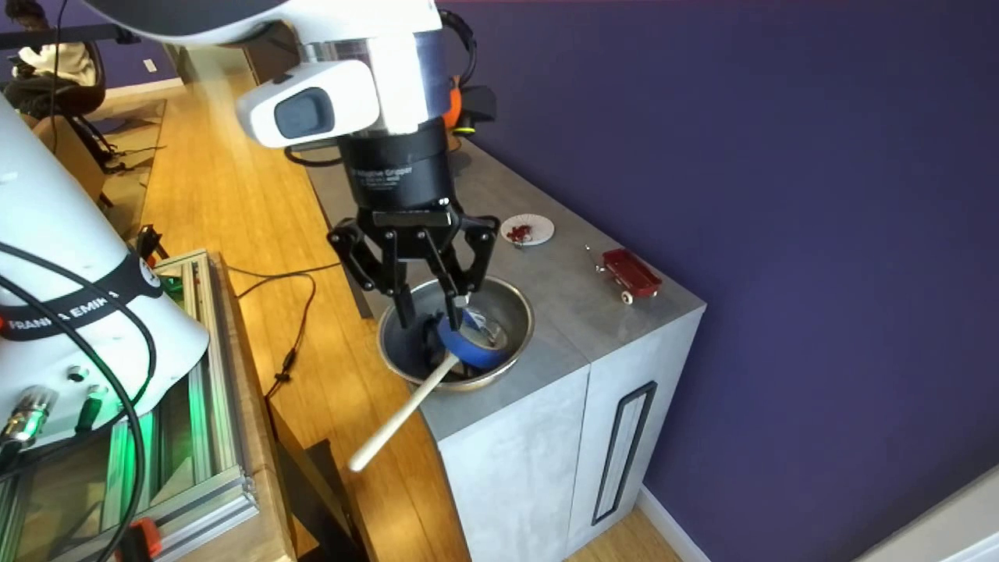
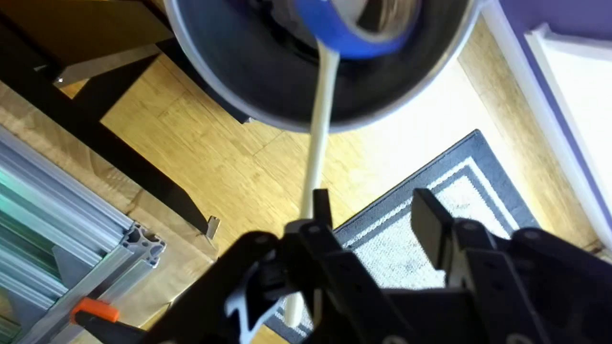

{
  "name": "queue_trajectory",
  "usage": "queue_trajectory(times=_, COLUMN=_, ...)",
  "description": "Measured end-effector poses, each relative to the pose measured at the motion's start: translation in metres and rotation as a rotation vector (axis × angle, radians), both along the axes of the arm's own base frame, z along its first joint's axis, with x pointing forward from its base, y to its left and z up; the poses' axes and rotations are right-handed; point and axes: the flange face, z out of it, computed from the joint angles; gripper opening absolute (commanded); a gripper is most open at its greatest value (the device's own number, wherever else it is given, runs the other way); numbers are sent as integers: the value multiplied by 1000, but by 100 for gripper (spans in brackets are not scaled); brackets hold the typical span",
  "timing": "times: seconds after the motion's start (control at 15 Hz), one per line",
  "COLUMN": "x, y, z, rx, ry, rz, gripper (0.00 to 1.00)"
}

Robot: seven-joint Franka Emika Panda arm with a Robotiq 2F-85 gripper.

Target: Pick up the blue masking tape and put it in the silver bowl

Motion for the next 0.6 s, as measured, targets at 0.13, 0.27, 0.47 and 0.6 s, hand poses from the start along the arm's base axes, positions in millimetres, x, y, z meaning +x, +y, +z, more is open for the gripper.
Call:
queue_trajectory(times=0.13, x=-17, y=-20, z=20, rx=-27, ry=-69, rz=-49, gripper=94)
queue_trajectory(times=0.27, x=-26, y=-30, z=46, rx=-55, ry=-155, rz=-57, gripper=100)
queue_trajectory(times=0.47, x=-22, y=-20, z=85, rx=-88, ry=-266, rz=36, gripper=100)
queue_trajectory(times=0.6, x=-7, y=4, z=104, rx=-78, ry=-307, rz=139, gripper=100)
